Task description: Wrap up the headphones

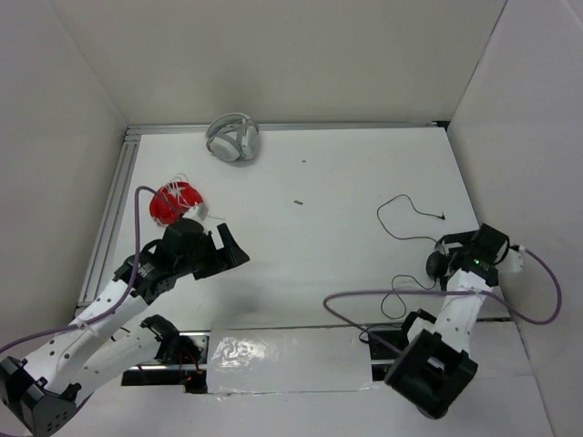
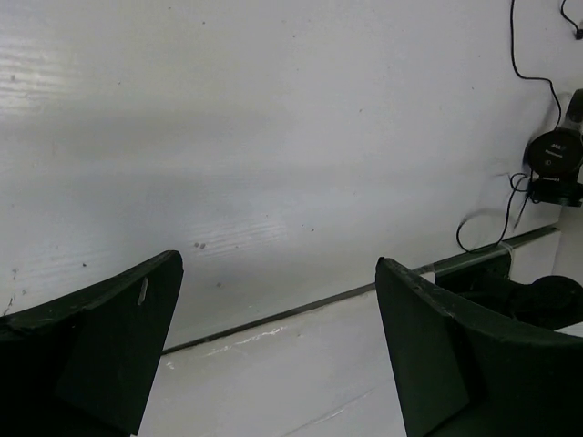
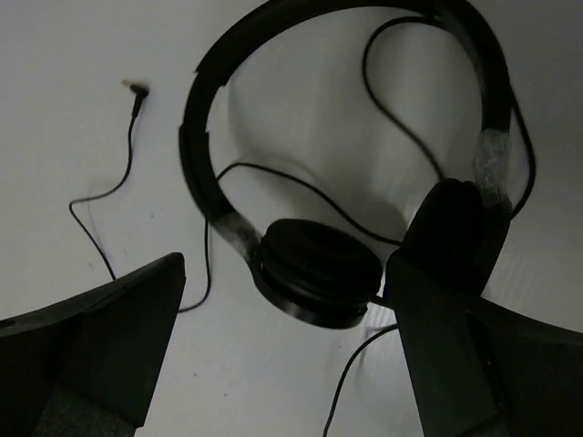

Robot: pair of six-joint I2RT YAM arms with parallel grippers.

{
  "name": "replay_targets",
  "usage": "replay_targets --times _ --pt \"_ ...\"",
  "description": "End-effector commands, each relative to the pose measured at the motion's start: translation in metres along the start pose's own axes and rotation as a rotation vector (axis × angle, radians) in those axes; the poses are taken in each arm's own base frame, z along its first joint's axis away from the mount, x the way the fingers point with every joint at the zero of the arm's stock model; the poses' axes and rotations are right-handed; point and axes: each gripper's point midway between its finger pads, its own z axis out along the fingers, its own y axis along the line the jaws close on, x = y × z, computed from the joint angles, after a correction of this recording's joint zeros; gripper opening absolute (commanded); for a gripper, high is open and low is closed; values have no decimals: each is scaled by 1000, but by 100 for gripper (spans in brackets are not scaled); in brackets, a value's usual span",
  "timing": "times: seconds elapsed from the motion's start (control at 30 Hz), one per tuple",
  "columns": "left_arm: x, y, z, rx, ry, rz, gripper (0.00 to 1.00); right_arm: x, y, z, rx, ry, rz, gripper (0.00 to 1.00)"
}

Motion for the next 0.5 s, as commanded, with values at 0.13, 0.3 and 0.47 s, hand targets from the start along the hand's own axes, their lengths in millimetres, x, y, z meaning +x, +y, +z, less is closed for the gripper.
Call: replay_targets --times 0.13,0.3,0.47 --pt "-24 -39 7 119 -39 122 99 -24 -56 10 177 61 178 98" --pt "-27 -46 15 121 -20 138 99 -30 -27 5 33 85 121 95" --pt "-25 -43 16 109 -13 129 99 -57 -8 -17 -12 1 91 95"
